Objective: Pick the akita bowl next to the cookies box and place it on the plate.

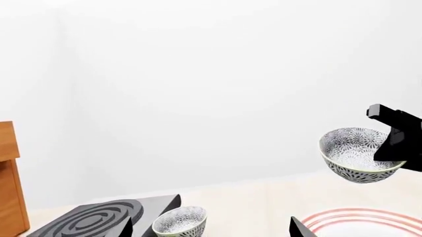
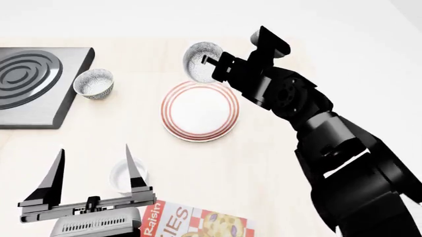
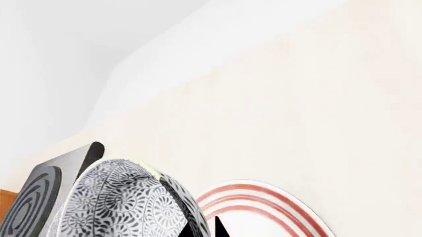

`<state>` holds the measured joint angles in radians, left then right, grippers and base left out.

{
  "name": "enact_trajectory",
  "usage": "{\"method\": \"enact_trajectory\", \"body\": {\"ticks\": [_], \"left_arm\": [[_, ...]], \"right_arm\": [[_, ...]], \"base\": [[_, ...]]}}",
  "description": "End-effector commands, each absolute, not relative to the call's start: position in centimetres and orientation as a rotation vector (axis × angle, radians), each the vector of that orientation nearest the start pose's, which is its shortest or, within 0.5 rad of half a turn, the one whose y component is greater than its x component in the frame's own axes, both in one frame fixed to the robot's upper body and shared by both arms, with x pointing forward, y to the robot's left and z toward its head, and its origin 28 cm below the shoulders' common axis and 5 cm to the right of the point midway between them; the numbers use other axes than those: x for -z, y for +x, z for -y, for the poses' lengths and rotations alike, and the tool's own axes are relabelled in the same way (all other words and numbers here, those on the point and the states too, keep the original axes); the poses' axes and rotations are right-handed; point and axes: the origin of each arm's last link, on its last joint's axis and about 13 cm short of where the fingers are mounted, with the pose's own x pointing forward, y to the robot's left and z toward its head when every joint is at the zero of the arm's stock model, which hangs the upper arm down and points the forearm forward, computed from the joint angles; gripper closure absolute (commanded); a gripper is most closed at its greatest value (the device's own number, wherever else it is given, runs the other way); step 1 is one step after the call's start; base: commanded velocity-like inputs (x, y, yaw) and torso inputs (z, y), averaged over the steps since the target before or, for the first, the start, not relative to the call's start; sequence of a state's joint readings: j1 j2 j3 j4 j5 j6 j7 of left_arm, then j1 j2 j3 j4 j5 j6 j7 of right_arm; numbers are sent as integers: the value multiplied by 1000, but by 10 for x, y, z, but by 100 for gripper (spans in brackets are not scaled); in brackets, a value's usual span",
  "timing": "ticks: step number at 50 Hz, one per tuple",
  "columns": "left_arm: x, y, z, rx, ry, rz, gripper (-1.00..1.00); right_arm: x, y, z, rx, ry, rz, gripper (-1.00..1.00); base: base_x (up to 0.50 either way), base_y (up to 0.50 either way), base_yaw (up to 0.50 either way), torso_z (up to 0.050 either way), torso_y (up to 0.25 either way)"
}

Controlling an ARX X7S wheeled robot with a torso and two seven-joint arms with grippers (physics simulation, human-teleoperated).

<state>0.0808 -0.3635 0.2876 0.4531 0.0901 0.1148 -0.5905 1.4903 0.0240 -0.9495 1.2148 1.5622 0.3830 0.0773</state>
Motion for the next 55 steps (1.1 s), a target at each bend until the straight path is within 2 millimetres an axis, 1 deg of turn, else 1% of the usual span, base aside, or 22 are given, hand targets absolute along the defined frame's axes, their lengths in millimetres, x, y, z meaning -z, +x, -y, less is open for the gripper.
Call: {"method": "enact_trajectory", "body": {"ticks": [1,9,15,29,51,55], "left_arm": [[-93,182,-211,-199,200,530,-100],[-93,182,-212,-200,201,530,-100],[-93,182,-211,-197,200,527,-100],[-94,181,-211,-198,199,526,-100],[-91,182,-212,-198,200,524,-100],[-91,182,-211,-196,199,522,-100]], "right_arm": [[-231,418,24,-387,520,-352,100],[-215,415,21,-387,501,-375,100],[-216,415,19,-397,485,-367,100],[-198,410,13,-414,423,-393,100],[-185,408,14,-399,399,-418,100],[-185,409,15,-392,393,-416,100]], "base": [[0,0,0,0,0],[0,0,0,0,0],[0,0,0,0,0],[0,0,0,0,1],[0,0,0,0,0],[0,0,0,0,0]]}}
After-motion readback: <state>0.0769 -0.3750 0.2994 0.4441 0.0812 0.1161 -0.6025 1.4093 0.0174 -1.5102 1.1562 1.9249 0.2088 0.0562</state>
